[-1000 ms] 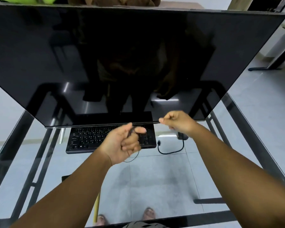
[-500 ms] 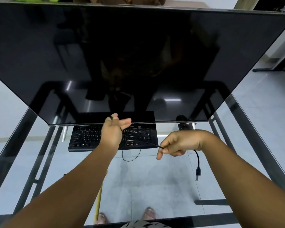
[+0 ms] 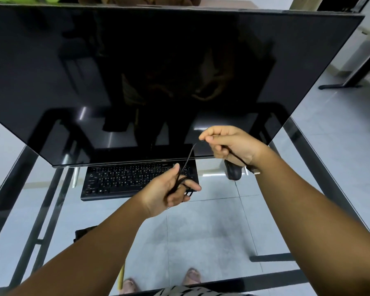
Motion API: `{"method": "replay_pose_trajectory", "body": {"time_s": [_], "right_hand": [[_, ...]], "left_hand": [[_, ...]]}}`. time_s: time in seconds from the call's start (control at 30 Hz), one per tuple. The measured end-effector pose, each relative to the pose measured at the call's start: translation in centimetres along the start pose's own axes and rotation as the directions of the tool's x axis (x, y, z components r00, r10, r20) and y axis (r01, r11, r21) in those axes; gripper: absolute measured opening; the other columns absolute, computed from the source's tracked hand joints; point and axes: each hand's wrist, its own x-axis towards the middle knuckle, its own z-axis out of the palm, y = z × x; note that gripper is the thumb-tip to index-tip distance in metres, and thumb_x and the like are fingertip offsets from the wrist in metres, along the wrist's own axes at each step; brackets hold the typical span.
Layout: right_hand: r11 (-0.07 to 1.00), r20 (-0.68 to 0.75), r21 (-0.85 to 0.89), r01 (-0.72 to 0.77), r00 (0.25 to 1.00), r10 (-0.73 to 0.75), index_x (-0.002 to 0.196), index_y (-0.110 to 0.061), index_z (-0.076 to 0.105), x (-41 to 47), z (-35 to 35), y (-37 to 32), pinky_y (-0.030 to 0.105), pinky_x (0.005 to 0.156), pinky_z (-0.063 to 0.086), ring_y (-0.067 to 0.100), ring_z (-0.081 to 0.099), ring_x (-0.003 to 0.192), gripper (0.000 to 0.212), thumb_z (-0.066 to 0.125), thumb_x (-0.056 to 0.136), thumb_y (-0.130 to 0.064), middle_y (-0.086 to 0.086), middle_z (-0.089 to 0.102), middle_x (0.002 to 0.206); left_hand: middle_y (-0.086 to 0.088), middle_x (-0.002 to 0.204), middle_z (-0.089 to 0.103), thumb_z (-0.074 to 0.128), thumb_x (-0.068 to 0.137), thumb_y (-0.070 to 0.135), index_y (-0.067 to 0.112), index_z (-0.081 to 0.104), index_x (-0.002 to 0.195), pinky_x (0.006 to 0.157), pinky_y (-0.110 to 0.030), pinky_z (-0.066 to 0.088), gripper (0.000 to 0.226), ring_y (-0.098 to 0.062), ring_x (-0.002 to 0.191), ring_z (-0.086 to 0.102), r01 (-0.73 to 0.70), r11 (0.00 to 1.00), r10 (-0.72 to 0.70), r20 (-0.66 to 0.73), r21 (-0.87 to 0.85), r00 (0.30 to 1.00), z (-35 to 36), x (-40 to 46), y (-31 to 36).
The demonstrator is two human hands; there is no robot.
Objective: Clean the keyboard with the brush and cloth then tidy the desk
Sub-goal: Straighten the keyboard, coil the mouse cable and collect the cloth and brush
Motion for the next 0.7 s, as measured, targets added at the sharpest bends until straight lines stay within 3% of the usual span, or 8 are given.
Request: {"method": "replay_pose_trajectory", "body": {"time_s": [0.13,0.27,0.37,0.43,0.5,0.57,0.63,0.7], "right_hand": [[0.986,-0.180,0.167,-0.027,0.982,0.058,0.096,-0.009,0.066,0.3,-1.1,2.2,0.020,0.050,0.030,0.008,0.034,0.046,0.015,0.054,0.094,0.000,0.001,0.046,0.059],[0.987,-0.183,-0.079,-0.139,0.975,0.123,0.102,-0.005,0.064,-0.9,-0.8,4.0,0.015,0.044,0.035,0.011,0.041,0.050,0.010,0.061,0.092,-0.005,0.004,0.058,0.069],[0.950,-0.143,-0.253,-0.185,0.978,0.152,0.101,-0.002,0.067,-1.2,-0.2,5.2,0.018,0.053,0.047,0.014,0.053,0.058,0.014,0.068,0.088,-0.008,0.003,0.070,0.075],[0.917,-0.120,-0.343,-0.203,0.978,0.171,0.095,-0.013,0.073,-1.3,0.4,5.9,0.024,0.064,0.050,0.011,0.060,0.067,0.011,0.074,0.084,-0.014,0.003,0.074,0.082],[0.879,-0.176,-0.417,-0.231,0.969,0.172,0.089,-0.019,0.075,-1.5,1.1,6.4,0.019,0.052,0.041,0.003,0.057,0.063,0.007,0.076,0.082,-0.021,-0.001,0.074,0.081],[0.883,-0.238,-0.414,-0.222,0.962,0.131,0.088,-0.014,0.075,-1.7,1.8,6.7,0.011,0.042,0.034,-0.002,0.055,0.054,0.010,0.076,0.083,-0.022,0.001,0.074,0.079],[0.899,-0.259,-0.387,-0.206,0.960,0.109,0.087,-0.011,0.074,-1.9,2.0,7.1,0.007,0.046,0.036,-0.002,0.062,0.061,0.009,0.076,0.083,-0.019,0.006,0.075,0.080],[0.898,-0.248,-0.374,-0.234,0.958,0.146,0.086,-0.013,0.072,-2.0,2.1,7.4,0.011,0.054,0.040,0.004,0.066,0.067,0.004,0.075,0.083,-0.014,0.008,0.076,0.081]], "left_hand": [[0.003,0.041,0.026,0.039,0.098,0.035,0.003,0.061,0.083,0.075,-0.030,0.049,0.041,-0.012,0.037,0.025,-0.098,0.954,0.089,-0.046,-0.284,0.995,-0.7,-0.5,0.6],[0.000,0.054,0.035,0.039,0.100,0.031,0.011,0.056,0.077,0.071,-0.030,0.053,0.035,-0.014,0.049,0.037,-0.179,0.888,0.146,-0.111,-0.423,0.983,-1.4,-1.1,1.7],[-0.003,0.071,0.046,0.040,0.100,0.030,0.012,0.056,0.075,0.073,-0.031,0.055,0.035,-0.017,0.068,0.049,-0.225,0.870,0.178,-0.146,-0.439,0.973,-1.6,-1.3,2.3],[-0.003,0.076,0.049,0.038,0.102,0.027,0.012,0.055,0.075,0.080,-0.032,0.051,0.035,-0.018,0.074,0.050,-0.268,0.845,0.202,-0.188,-0.462,0.961,-1.9,-1.2,2.2],[0.001,0.079,0.050,0.037,0.103,0.028,0.016,0.055,0.075,0.083,-0.031,0.043,0.036,-0.015,0.078,0.048,-0.287,0.863,0.198,-0.244,-0.415,0.949,-2.1,-1.0,2.1],[0.007,0.083,0.050,0.036,0.103,0.032,0.022,0.056,0.076,0.079,-0.027,0.035,0.035,-0.010,0.082,0.046,-0.261,0.929,0.177,-0.305,-0.261,0.936,-2.3,-0.8,2.1],[0.008,0.086,0.048,0.036,0.104,0.031,0.023,0.062,0.079,0.077,-0.025,0.033,0.037,-0.008,0.082,0.044,-0.234,0.955,0.159,-0.353,-0.182,0.922,-2.4,-0.6,1.9],[0.006,0.085,0.046,0.037,0.105,0.028,0.020,0.068,0.085,0.072,-0.024,0.033,0.037,-0.007,0.075,0.038,-0.236,0.953,0.147,-0.390,-0.191,0.909,-2.3,-0.4,2.0]]}}
